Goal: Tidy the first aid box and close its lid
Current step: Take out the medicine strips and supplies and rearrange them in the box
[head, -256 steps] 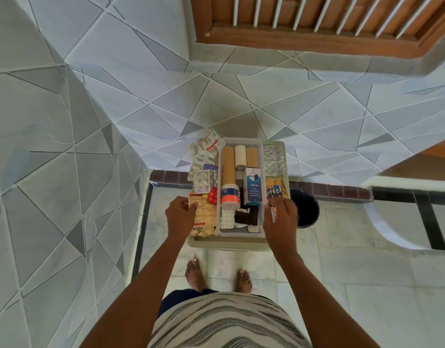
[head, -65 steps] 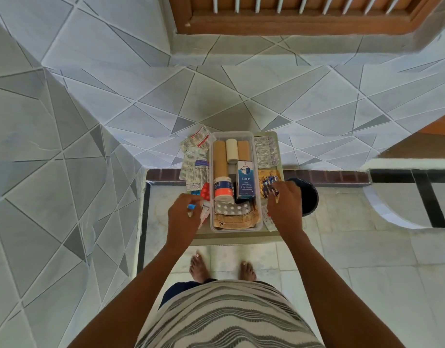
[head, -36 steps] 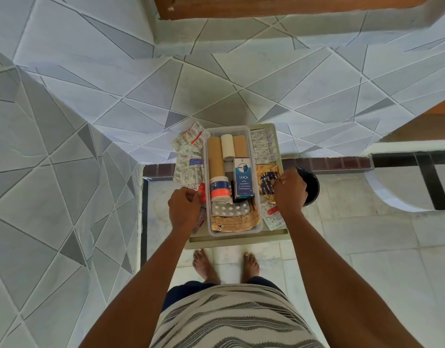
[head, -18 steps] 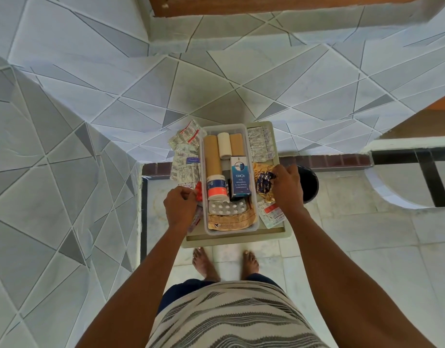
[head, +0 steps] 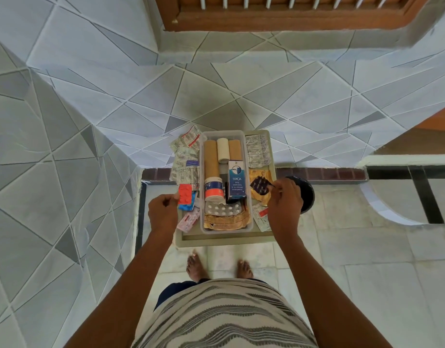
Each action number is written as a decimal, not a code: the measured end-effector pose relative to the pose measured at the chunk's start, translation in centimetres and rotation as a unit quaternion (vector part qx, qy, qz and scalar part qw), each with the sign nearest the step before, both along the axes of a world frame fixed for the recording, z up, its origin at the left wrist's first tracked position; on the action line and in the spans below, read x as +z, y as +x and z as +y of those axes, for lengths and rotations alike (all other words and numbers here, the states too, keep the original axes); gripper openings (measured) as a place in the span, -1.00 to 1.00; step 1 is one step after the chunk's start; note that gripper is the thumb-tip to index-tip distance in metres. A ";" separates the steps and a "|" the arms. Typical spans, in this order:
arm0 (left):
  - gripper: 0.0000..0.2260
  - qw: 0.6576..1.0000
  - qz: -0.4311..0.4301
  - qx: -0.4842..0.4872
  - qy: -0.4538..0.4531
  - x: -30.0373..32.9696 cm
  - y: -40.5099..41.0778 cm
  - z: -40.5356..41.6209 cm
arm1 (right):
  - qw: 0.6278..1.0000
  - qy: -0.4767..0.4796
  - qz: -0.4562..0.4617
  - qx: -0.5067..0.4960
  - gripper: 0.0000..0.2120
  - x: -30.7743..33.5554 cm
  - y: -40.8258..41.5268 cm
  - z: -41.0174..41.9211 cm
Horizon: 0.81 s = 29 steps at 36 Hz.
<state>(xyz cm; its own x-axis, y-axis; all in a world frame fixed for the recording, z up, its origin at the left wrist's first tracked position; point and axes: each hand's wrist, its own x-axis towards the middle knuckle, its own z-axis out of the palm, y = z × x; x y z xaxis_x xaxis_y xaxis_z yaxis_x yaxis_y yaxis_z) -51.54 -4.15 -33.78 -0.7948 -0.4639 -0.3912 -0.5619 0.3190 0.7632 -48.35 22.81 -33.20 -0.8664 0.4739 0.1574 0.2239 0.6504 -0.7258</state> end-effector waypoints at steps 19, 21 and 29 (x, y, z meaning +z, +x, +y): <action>-0.84 0.897 0.038 -0.334 -0.287 1.2 1.0 6.8 | 0.991 -0.113 -0.066 0.030 -0.82 1.3 2.4 -4.8; -0.89 0.907 0.068 -0.319 -0.265 0.9 0.9 6.3 | 0.990 -0.112 -0.086 0.027 -0.85 1.6 2.5 -5.3; -0.86 0.892 0.103 -0.373 -0.234 0.6 2.6 3.8 | 0.953 0.095 -0.216 0.191 -0.78 0.8 2.1 -5.8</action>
